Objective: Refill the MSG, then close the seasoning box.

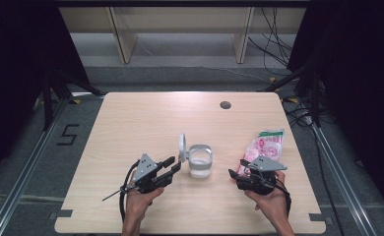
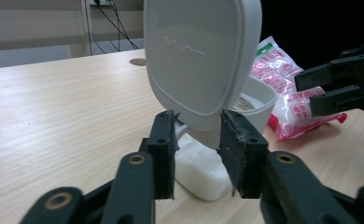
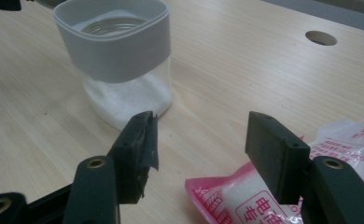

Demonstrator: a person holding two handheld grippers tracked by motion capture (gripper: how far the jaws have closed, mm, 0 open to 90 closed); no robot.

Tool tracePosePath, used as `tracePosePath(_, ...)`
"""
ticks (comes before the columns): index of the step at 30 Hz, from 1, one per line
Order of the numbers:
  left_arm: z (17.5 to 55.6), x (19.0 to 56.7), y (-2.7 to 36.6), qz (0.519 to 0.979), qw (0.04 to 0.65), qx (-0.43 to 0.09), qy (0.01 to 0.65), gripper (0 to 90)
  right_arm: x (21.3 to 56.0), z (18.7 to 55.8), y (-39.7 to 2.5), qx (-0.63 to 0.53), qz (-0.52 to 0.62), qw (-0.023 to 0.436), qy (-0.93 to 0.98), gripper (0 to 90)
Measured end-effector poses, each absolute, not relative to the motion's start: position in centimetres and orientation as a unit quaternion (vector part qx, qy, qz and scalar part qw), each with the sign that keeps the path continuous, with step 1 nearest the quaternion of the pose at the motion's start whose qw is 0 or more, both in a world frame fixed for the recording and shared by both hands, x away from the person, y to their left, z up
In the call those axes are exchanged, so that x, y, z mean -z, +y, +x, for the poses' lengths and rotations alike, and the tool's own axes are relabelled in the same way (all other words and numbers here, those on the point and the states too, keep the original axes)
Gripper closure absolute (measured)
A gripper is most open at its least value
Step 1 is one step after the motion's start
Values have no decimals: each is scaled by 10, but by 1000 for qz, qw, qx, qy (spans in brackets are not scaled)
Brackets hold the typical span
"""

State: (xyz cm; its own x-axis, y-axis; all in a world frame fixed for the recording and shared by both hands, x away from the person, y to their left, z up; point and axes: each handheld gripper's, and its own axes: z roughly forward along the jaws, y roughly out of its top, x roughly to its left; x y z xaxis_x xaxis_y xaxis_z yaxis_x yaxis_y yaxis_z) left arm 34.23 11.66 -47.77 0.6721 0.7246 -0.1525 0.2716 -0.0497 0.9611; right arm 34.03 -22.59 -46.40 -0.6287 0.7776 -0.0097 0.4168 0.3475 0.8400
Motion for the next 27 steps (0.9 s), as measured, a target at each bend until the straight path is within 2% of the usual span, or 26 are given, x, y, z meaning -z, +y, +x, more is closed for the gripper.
tracePosePath(11, 345, 468, 120, 706, 579, -217, 345, 805, 465, 336, -222, -433, 366, 197, 800, 423)
tracePosePath(15, 347, 469, 117, 703, 582, -211, 350, 841, 466, 333, -220, -430, 364, 204, 800, 422)
tracePosePath(25, 350, 463, 119, 713, 572, -230, 334, 873, 469, 328, -217, -429, 367, 193, 803, 421)
tracePosePath(26, 348, 463, 119, 710, 572, -228, 342, 871, 469, 330, -218, -429, 353, 205, 806, 421)
tracePosePath(27, 348, 463, 119, 709, 574, -225, 341, 869, 469, 327, -216, -428, 362, 193, 805, 420)
